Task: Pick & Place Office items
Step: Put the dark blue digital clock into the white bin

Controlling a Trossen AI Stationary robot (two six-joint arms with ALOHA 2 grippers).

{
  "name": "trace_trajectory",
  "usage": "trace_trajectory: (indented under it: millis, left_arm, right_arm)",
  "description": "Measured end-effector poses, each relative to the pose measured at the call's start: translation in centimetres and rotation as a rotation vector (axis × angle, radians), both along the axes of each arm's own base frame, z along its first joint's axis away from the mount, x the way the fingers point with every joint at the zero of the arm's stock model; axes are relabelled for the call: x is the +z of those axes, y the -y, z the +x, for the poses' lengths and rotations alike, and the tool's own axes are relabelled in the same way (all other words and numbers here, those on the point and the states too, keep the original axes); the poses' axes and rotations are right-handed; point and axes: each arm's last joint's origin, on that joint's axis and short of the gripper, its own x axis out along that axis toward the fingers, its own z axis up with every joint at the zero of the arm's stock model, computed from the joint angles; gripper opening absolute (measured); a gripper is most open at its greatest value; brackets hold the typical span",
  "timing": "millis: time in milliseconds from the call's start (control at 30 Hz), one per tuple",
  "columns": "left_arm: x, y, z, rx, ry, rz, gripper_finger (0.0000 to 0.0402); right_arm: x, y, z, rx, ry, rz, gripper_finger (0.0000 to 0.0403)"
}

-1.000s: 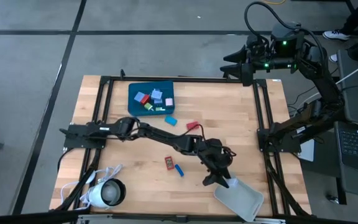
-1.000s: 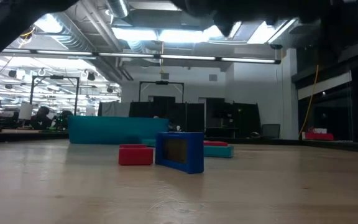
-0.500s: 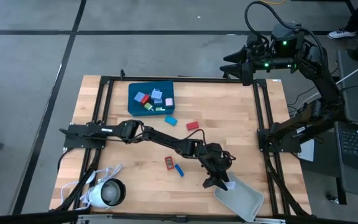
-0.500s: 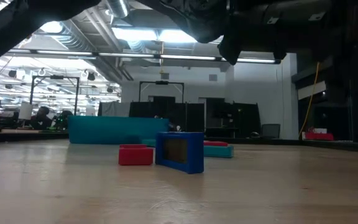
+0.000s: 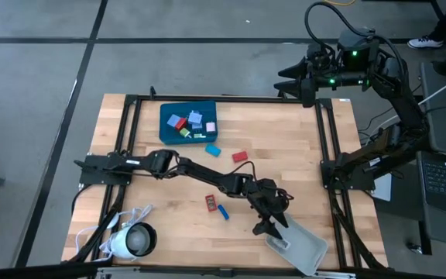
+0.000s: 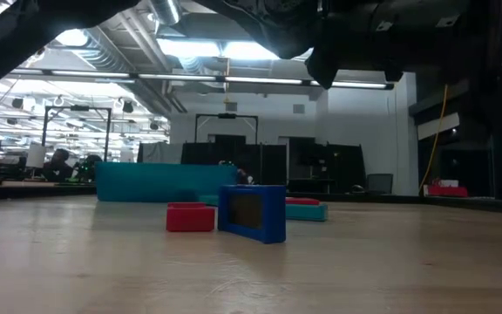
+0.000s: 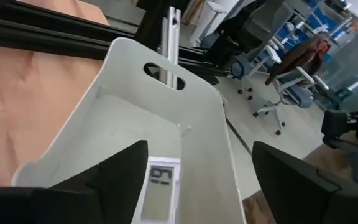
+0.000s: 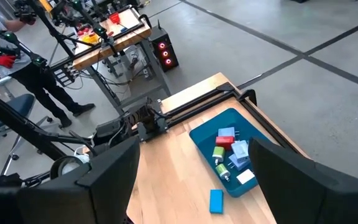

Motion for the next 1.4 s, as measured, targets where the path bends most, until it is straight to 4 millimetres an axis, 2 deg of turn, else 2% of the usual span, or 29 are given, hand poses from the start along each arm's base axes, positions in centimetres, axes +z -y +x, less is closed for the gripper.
trace_trajectory:
  millis: [67,167,267,333,400,500,600,700,933,1033,1200,1400]
  left_arm:
    - [0.9,-0.4,-0.1,-0.02,0.001,0.007,0.0276]
    - [4.2,-2.0,-0.4,-0.03,0.007,0.116,0.0263]
    - [7.8,-4.4,-1.8,-0.026,-0.05,0.357,0.0252]
    - [9.0,-6.1,-3.2,-0.017,-0.142,0.552,0.025]
    - [9.3,-7.5,-4.6,-0.018,-0.263,0.694,0.0249]
    - [8.9,-9.2,-7.1,-0.037,-0.47,0.78,0.0249]
    - [7.0,-9.7,-9.1,-0.121,-0.679,0.872,0.0249]
    - [5.3,-8.8,-9.7,-0.222,-0.728,0.873,0.0249]
    - [5.1,-4.3,-10.3,-0.398,-0.647,0.825,0.0249]
    - [5.1,-2.7,-10.5,-0.403,-0.645,0.837,0.0249]
    - [4.1,-0.1,-9.8,-0.377,-0.567,0.87,0.0249]
    - [2.9,0.9,-10.0,-0.396,-0.597,0.905,0.0249]
  right_arm:
    - [0.0,0.0,0.0,0.005,0.0,-0.001,0.0304]
    - [0.0,-0.1,0.0,0.028,0.001,0.003,0.0304]
    - [0.0,-0.1,0.0,0.039,0.0,-0.008,0.0304]
    - [0.0,-0.2,0.0,0.058,0.002,-0.002,0.0304]
    - [0.0,-0.3,0.0,0.066,-0.001,0.001,0.0304]
    - [-0.1,-0.6,0.1,0.082,-0.009,-0.003,0.0304]
    - [-0.1,-0.7,0.1,0.095,-0.009,-0.023,0.0304]
    - [0.0,-0.8,0.0,0.104,-0.008,-0.039,0.0304]
    - [-0.2,-0.8,-0.1,0.108,-0.024,-0.044,0.0304]
    - [-0.3,-0.8,-0.1,0.109,-0.035,-0.04,0.0304]
    - [-0.3,-0.8,-0.1,0.11,-0.039,-0.041,0.0304]
    - [-0.3,-0.8,-0.1,0.104,-0.039,-0.027,0.0304]
